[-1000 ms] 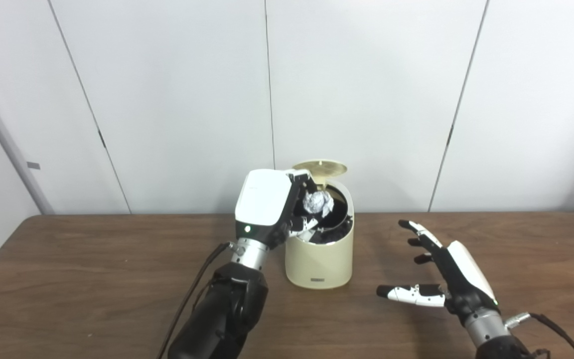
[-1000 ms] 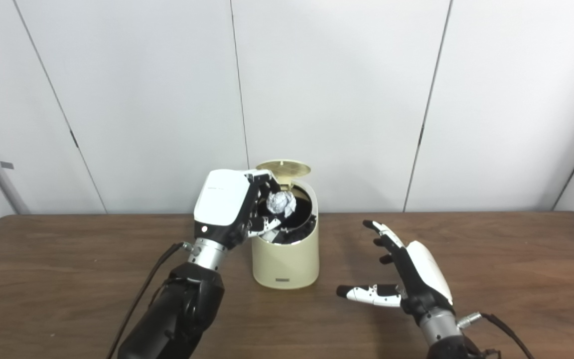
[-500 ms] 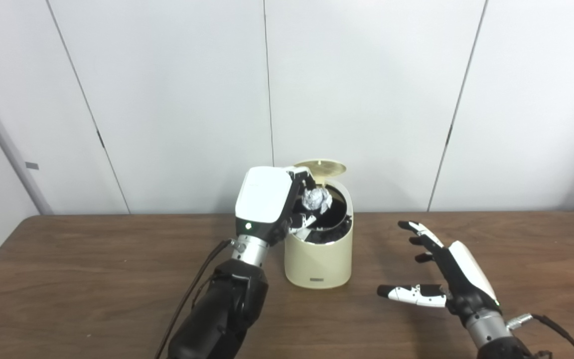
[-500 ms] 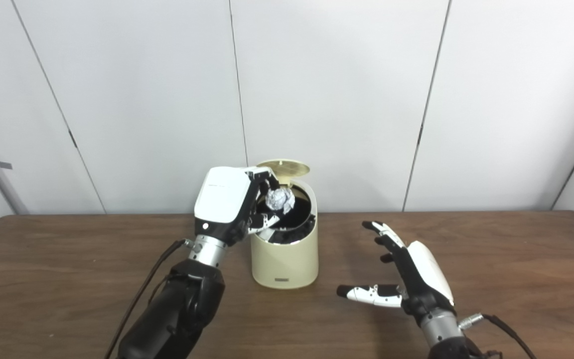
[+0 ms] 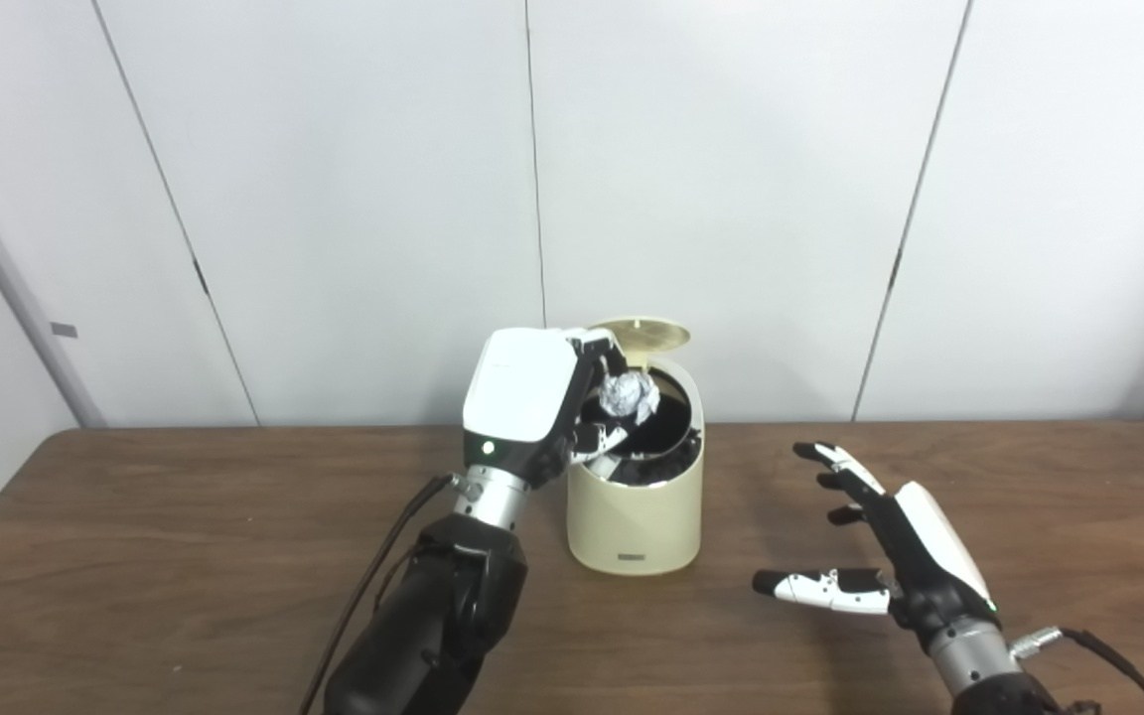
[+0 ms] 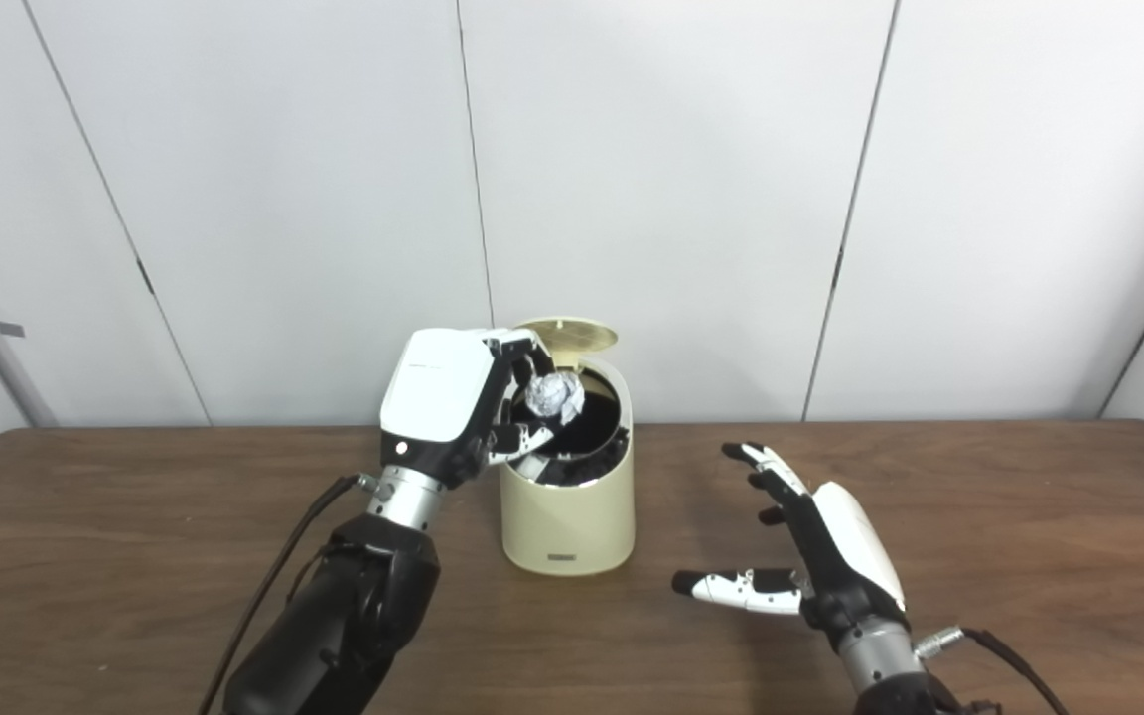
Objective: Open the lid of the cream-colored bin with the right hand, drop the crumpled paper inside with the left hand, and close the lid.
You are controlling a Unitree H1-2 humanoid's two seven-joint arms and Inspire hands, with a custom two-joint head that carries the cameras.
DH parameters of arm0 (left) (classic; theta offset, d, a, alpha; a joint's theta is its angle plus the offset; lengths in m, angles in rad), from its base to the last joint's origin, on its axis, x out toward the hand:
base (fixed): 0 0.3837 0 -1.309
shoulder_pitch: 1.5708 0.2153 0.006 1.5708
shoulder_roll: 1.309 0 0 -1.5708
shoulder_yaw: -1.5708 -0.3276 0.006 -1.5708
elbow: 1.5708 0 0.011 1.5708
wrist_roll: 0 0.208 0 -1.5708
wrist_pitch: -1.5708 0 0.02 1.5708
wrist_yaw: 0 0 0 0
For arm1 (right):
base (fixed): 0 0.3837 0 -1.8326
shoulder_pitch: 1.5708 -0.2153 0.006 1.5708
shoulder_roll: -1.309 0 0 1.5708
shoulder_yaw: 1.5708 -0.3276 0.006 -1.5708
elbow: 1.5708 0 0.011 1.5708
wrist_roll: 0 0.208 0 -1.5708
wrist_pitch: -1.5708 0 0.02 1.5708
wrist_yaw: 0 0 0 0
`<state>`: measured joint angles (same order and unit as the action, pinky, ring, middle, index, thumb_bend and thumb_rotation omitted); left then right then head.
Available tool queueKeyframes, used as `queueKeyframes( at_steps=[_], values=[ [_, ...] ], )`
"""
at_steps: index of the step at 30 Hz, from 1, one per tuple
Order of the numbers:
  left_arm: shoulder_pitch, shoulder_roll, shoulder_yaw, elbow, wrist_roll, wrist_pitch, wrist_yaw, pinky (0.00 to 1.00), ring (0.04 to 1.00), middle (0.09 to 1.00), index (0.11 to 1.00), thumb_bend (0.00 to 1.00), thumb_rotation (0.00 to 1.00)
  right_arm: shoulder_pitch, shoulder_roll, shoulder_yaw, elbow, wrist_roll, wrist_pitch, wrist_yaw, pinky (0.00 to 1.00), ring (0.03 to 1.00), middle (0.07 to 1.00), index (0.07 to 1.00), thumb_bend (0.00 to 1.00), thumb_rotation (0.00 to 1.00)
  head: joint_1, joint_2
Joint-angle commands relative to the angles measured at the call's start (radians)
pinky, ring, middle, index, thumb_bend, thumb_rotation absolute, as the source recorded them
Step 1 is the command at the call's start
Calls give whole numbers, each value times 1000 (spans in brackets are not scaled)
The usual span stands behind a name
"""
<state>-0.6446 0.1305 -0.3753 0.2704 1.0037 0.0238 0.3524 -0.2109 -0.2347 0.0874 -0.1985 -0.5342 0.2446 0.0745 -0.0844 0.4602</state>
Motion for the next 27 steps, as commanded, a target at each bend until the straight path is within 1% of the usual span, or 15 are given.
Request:
queueKeyframes(
  at_steps=[1, 5, 7, 9, 11, 14, 18, 22, 27],
  values=[
    [-34, 4, 8, -42, -3, -1, 14, 378, 444, 470, 531, 519, 0, -24, -6, -6, -22, -1, -22, -19, 710, 858, 940, 866, 679, 299, -1, 0],
    [-32, 4, 10, -51, -3, 6, 0, 368, 445, 468, 535, 519, 0, -25, -2, -7, -25, 2, -18, -18, 701, 853, 939, 863, 682, 301, 0, 1],
    [-32, 5, 11, -51, -2, 3, 0, 385, 449, 468, 536, 519, 0, -26, -2, -7, -25, 3, -18, -18, 694, 848, 937, 862, 684, 298, 0, 1],
    [-32, 7, 10, -51, -1, 0, 3, 392, 447, 484, 506, 522, 0, -26, -2, -6, -24, 2, -19, -18, 693, 848, 937, 862, 684, 299, 0, 1],
    [-32, 7, 11, -52, -3, -1, 2, 391, 446, 488, 498, 523, 0, -26, -3, -5, -25, 1, -17, -16, 693, 846, 936, 862, 685, 304, 0, 1],
    [-30, 8, 11, -57, -5, 0, -5, 388, 450, 472, 530, 519, 0, -26, -3, -2, -30, -6, -9, -13, 698, 848, 936, 862, 684, 313, 2, 6],
    [-30, 10, 12, -56, -7, -1, -10, 405, 468, 472, 533, 519, 0, -26, -4, -2, -33, -8, -9, -12, 702, 853, 939, 865, 681, 300, 2, 8],
    [-30, 9, 13, -59, -8, 0, -17, 399, 459, 471, 534, 519, 0, -25, -5, -7, -23, 2, -19, -16, 692, 846, 941, 866, 682, 301, 3, 10],
    [-29, 9, 14, -61, -7, 0, -23, 396, 470, 473, 534, 518, 0, -25, -5, -7, -24, 1, -19, -19, 670, 834, 939, 879, 677, 283, 3, 12]
  ],
)
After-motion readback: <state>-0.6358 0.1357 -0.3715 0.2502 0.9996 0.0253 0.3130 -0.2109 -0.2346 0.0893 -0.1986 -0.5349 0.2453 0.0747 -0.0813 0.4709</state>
